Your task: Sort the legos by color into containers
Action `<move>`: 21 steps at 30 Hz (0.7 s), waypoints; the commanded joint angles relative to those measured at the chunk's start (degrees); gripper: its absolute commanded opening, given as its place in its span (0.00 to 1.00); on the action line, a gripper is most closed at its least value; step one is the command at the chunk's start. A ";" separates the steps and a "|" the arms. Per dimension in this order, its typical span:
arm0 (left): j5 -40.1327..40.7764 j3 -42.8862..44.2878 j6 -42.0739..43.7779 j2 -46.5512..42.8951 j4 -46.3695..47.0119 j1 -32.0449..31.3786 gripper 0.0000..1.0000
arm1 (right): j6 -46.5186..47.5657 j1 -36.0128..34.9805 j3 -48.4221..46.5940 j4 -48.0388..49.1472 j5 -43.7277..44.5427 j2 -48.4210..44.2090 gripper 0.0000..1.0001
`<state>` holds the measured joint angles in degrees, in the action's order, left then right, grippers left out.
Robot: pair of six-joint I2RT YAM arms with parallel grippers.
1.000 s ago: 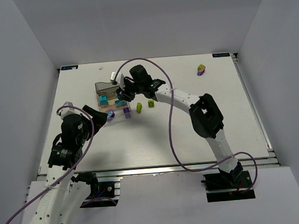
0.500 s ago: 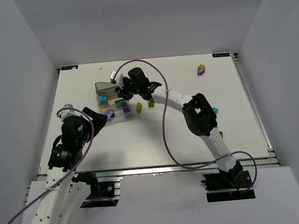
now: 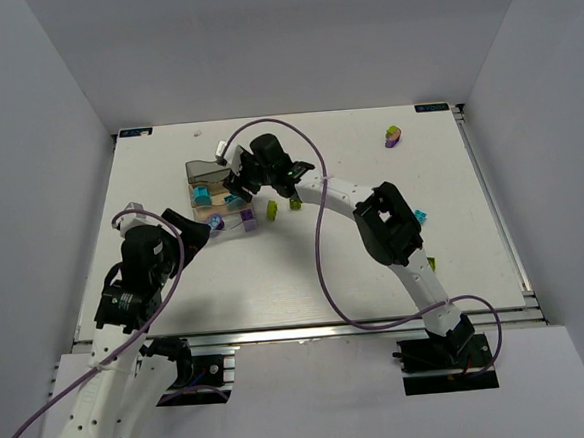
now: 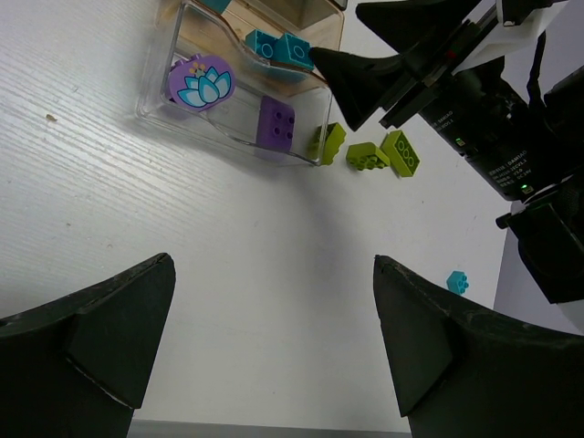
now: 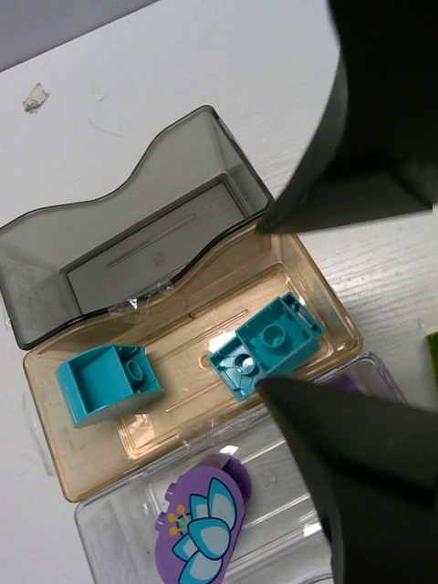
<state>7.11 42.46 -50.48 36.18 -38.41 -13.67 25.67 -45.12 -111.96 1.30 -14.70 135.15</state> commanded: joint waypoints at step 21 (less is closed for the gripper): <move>-12.30 -5.27 2.40 1.43 15.38 0.14 0.48 | -6.51 22.07 40.40 -21.06 -13.25 -44.70 0.29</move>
<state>-2.46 37.91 -48.99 37.56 -26.41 -13.67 19.20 -25.15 -76.03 -12.10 -25.12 94.13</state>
